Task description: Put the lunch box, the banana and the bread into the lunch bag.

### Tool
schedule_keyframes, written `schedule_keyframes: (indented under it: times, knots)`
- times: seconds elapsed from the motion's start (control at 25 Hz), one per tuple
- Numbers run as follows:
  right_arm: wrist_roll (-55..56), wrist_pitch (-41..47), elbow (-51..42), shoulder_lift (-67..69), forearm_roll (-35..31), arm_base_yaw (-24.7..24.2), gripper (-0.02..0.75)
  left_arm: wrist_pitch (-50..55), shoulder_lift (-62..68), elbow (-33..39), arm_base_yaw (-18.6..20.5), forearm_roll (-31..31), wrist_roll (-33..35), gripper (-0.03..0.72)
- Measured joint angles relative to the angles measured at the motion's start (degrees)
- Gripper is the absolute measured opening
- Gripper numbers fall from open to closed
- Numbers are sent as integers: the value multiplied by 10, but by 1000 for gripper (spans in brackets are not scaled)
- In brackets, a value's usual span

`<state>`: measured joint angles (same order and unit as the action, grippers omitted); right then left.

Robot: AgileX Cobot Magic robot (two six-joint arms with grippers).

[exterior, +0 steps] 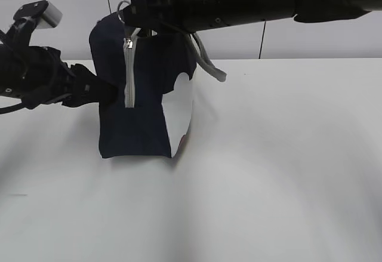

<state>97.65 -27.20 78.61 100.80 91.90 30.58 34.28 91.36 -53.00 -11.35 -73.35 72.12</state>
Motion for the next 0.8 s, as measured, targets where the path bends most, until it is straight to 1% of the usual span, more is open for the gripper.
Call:
schedule_keyframes:
  times: [0.2,0.28,0.56,0.8]
  knots:
    - [0,0,0,0,1,0,6,9,6,-1,0,-1,0,90]
    - [0,1,4,1,1,0,6,16,6,-1,0,5,0,59]
    - [0,38,25,3,-2,0,6,27,6,-1,0,14,0,48]
    - [3,44,61,38,-10,0,6,32,6,-1,0,40,-11,48]
